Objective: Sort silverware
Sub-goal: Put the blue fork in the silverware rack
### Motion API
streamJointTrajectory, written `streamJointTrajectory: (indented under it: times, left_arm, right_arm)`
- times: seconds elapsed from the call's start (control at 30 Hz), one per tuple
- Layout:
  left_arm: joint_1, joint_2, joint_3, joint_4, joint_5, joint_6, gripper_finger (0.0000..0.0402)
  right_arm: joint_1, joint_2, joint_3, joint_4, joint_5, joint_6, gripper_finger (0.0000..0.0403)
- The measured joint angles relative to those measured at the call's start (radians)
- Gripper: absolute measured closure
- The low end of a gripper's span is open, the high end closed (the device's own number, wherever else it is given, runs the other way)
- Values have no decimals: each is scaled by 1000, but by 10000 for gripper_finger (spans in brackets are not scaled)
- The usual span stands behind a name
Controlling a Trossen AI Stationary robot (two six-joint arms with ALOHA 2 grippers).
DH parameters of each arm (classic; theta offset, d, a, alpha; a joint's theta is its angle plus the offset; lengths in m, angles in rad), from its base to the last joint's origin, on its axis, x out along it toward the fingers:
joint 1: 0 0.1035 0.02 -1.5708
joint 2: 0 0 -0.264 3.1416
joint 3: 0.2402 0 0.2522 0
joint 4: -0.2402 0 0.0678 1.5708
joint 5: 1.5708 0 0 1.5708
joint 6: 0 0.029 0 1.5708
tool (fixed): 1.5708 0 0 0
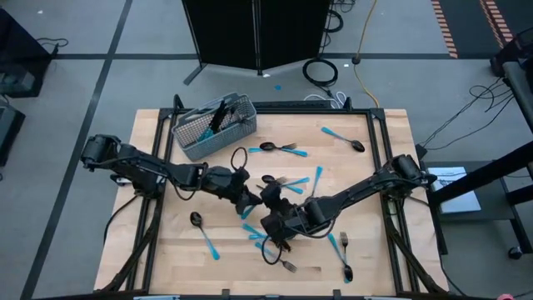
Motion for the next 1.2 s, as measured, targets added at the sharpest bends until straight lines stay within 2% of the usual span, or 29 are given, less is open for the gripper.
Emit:
streamJointTrajectory:
  times: [0.17,0.33,0.43,0.53,0.6,0.67,0.73,0.83,0.9,1.0,1.2]
  left_arm:
    - [67,-53,18,-23,-54,89,401]
    - [144,-177,95,-68,-149,350,401]
    - [168,-247,126,-91,-293,572,401]
    - [186,-319,122,-83,-468,779,401]
    - [220,-351,93,-90,-607,810,401]
    - [267,-377,54,-88,-670,804,401]
    - [327,-405,2,-45,-640,803,401]
    - [414,-410,-96,94,-477,846,401]
    - [455,-400,-159,214,-377,920,401]
    - [498,-382,-220,368,-360,995,402]
    - [548,-337,-242,415,-335,1116,402]
  right_arm:
    - [42,-83,3,-121,8,198,275]
    - [56,-183,3,-259,-176,498,268]
    - [58,-224,4,-335,-256,681,271]
    - [77,-223,-28,-407,-255,779,277]
    - [98,-222,-82,-407,-225,795,280]
    - [118,-222,-130,-404,-177,789,282]
    - [134,-229,-166,-416,-117,800,285]
    - [151,-256,-189,-409,-20,821,289]
    - [157,-272,-192,-404,2,834,291]
    - [161,-291,-194,-364,-4,835,293]
    - [161,-311,-194,-314,-4,797,293]
